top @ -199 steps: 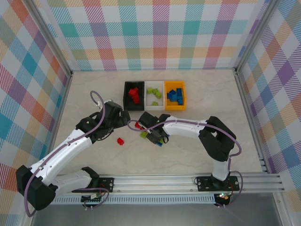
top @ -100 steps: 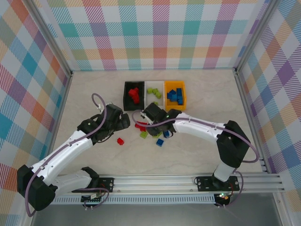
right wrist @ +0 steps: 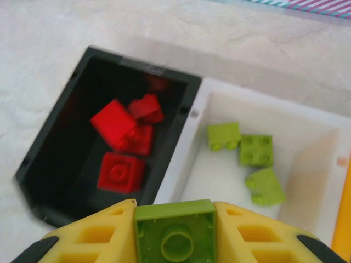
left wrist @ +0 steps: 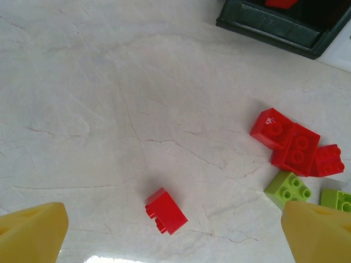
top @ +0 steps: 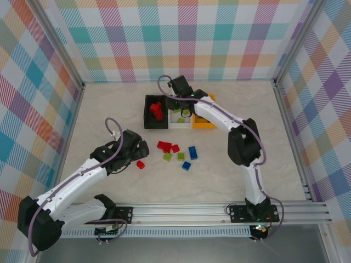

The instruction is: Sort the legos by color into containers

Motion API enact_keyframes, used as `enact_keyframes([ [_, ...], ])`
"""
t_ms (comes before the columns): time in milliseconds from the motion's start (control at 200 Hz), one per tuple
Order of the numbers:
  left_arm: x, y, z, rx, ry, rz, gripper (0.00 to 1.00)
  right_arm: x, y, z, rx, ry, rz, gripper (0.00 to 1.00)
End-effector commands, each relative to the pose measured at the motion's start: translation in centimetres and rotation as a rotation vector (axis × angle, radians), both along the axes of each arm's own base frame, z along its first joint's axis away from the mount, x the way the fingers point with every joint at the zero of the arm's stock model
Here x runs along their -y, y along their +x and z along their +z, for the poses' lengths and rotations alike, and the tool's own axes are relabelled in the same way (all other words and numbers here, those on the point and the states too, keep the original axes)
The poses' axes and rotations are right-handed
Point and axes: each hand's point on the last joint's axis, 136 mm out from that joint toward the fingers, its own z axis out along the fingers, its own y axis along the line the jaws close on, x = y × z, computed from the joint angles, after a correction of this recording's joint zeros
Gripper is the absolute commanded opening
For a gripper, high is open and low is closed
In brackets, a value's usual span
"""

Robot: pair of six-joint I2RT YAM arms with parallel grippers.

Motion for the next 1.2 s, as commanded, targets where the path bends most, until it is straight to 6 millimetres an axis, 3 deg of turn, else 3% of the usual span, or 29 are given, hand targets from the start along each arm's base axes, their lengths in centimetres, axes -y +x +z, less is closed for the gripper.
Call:
enact_keyframes([
  [0,-0.1,-0.7,-1.2,-0.038,-0.021,0.01,1.0,0.6,1.4,-1.7,-0.049,-0.018,-0.068,0.35],
  [140,0.5,-1.2,-2.6,-0.085,-0.045,-0.013,1.0,1.2,2.8,-3.0,-0.073,0.001,-0.124,0.4],
  [220,0.8,-1.5,-3.5,-0.113,-0.05,-0.021,1.0,1.4,3.1,-3.0,-0.083,0.015,-0.14,0.55],
  [285,1.0,-1.6,-4.1,-0.132,-0.051,-0.029,1.0,1.4,3.2,-2.1,-0.067,0.03,-0.139,0.62],
  [390,1.5,-1.8,-5.0,-0.168,-0.054,-0.047,0.96,1.5,2.7,0.6,-0.025,0.069,-0.127,0.65],
  [565,2.1,-2.2,-7.0,-0.24,-0.051,-0.073,0.89,1.9,-0.1,4.0,0.029,0.132,-0.092,0.65],
  [885,2.6,-1.5,-10.6,-0.308,-0.009,-0.057,0.75,3.8,-6.5,3.2,0.021,0.13,-0.047,0.65],
  [1200,2.6,-1.0,-12.0,-0.339,0.029,-0.055,0.47,5.7,-11.8,2.2,0.006,0.125,-0.03,0.65],
])
